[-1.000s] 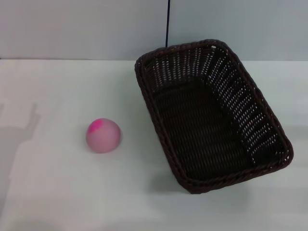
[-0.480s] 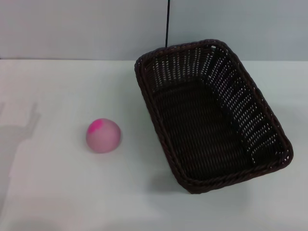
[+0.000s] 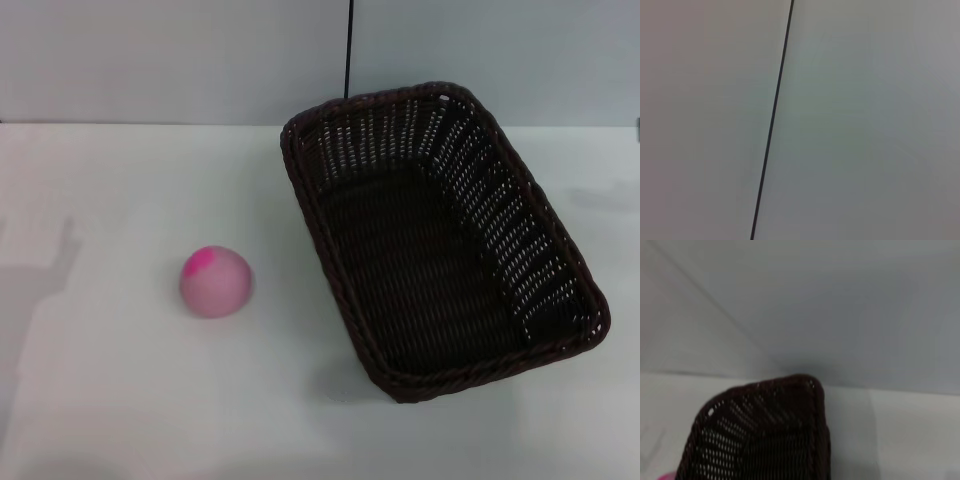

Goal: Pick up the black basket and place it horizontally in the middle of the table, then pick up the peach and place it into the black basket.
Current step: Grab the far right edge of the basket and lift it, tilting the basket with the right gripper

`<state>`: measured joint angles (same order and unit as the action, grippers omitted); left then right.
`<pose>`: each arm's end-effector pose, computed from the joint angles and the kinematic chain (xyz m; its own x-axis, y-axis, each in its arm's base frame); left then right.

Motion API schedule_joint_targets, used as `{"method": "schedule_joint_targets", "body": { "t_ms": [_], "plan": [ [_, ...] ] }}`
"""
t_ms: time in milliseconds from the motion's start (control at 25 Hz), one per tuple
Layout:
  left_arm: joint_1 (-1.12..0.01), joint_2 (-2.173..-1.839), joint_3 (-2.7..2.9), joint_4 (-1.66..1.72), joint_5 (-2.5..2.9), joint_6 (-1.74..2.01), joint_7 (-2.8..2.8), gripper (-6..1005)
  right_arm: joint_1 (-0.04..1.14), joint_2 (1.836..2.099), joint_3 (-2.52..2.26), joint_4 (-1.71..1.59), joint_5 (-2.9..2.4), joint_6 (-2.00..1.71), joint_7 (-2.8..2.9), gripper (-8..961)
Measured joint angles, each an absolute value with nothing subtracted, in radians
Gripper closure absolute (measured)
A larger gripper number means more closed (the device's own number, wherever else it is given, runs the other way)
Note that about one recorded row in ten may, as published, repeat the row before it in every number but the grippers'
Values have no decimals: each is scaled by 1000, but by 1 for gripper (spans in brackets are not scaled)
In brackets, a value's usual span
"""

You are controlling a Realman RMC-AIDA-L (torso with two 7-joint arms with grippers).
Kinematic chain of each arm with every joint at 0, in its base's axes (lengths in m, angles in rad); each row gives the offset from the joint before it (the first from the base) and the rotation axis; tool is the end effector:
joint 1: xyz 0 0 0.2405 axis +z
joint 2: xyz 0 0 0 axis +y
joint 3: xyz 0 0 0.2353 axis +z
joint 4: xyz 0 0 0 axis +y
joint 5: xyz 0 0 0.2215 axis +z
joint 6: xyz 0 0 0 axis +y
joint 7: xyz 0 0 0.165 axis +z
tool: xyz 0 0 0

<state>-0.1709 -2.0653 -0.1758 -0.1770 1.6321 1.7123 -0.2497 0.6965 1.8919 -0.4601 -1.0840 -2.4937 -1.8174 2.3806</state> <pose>-0.3359 0.2288 0.0234 0.5639 -0.2930 0.7721 0.7928 -0.0699 -0.6055 0.2423 0.3736 0.1486 0.4369 -0.8354 -0.3336 -0.8979 -0.3826 -0.2177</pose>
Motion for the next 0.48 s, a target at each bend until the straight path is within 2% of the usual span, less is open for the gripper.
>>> {"method": "schedule_joint_targets", "body": {
  "t_ms": [120,280,480],
  "plan": [
    [-164,-2067,-177,-180,1632,1712,-251,166,770,1897,-544,-965,-2526,-1724,2397,144],
    [-149,-2068,-178,-181,1627,1713,-261,167,808,1904,-634,-869,-2529,-1631,2417,144],
    [-142,-2068,-180,-181,1626,1713,-263,168,862,1926,-731,-745,-2532,-1526,2425,143]
  ]
}}
